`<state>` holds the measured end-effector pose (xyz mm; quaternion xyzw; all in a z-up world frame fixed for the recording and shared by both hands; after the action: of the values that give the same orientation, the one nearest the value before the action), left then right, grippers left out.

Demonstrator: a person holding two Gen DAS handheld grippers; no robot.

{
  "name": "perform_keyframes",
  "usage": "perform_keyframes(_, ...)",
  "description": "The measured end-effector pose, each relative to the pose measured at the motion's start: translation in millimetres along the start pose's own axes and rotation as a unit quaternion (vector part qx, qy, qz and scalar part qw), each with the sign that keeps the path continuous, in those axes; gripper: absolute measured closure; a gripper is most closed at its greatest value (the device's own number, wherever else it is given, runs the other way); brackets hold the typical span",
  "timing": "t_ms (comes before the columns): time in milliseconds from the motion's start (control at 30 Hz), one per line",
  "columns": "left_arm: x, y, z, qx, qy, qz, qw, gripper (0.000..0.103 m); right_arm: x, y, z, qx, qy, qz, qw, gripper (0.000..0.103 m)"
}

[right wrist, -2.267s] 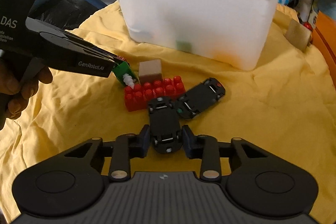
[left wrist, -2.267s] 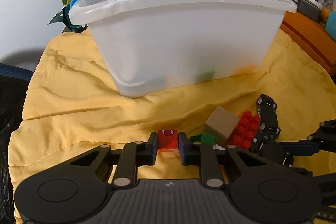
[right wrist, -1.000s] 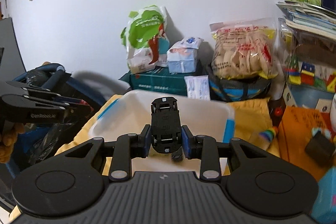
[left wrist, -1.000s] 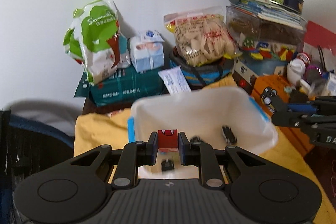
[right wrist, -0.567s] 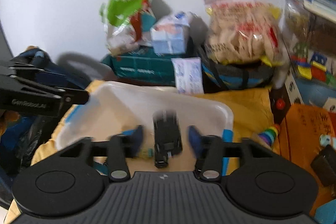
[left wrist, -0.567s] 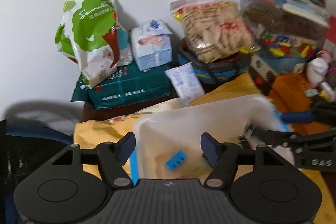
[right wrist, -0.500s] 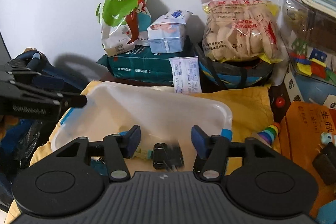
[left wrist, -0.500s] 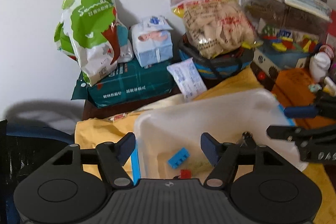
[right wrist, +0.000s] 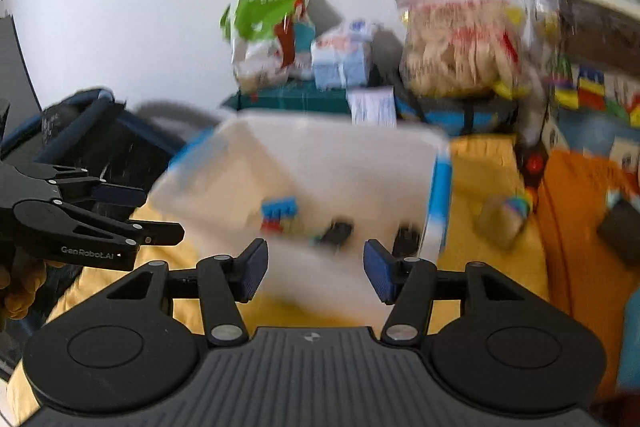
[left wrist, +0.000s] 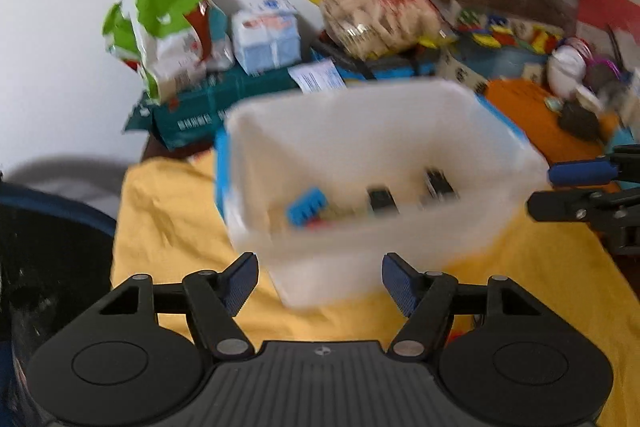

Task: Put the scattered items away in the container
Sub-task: 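Carry the black car in the right tool into the bin while the left tool carries the red block there, then move both tools back toward the remaining toys on the cloth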

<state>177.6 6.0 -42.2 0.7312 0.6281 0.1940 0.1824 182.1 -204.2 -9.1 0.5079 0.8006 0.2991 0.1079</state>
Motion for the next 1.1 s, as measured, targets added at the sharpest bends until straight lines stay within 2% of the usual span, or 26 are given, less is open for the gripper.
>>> perform_keyframes(133, -21, -38, 20, 0.036, -0.015, 0.006, 0.9992, 0.031, 2, -43, 32, 0.053, -0.008, 0.012, 0.998, 0.046)
perform_keyframes(200, -33, -52, 28, 0.042, -0.014, 0.017, 0.9989, 0.032, 1, -58, 45, 0.071, -0.013, 0.019, 0.997, 0.046)
perform_keyframes(267, -42, -60, 37, 0.042, -0.010, 0.031, 0.9986, 0.032, -2, -68, 55, 0.083, -0.011, 0.036, 0.996, 0.046)
perform_keyframes(333, -49, -66, 48, 0.056, -0.005, 0.041, 0.9976, 0.037, -4, -74, 60, 0.087, -0.011, 0.045, 0.995, 0.046)
perform_keyframes(400, -50, -69, 57, 0.068, -0.002, 0.037, 0.9970, 0.040, -5, -77, 63, 0.091, -0.012, 0.049, 0.995, 0.046)
perform_keyframes(633, -44, -73, 63, 0.063, -0.001, 0.024, 0.9977, 0.039, -2, -82, 64, 0.093, -0.013, 0.047, 0.994, 0.046)
perform_keyframes(800, -29, -73, 59, 0.055, 0.015, 0.010, 0.9983, 0.039, 2, -84, 67, 0.092, -0.014, 0.042, 0.995, 0.046)
perform_keyframes(900, -15, -77, 56, 0.055, 0.044, -0.008, 0.9975, 0.039, 5, -83, 68, 0.091, -0.013, 0.039, 0.995, 0.046)
perform_keyframes(1000, -5, -84, 55, 0.066, 0.042, -0.032, 0.9964, 0.040, 5, -83, 69, 0.092, -0.011, 0.038, 0.995, 0.046)
perform_keyframes(1100, -7, -86, 53, 0.059, 0.036, -0.026, 0.9973, 0.041, 7, -81, 71, 0.094, -0.011, 0.034, 0.995, 0.046)
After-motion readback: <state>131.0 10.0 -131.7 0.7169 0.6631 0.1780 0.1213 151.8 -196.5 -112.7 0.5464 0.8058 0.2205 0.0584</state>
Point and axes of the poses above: each gripper's, at about its wrist camera, not at the fingertips, and z roughly the way its jaws point, x to its left, y to its top, the point moved 6 cm from there along z, roughly the way its jaws point, and after that the axes turned 14 degrees about x, right-handed, at the moved point
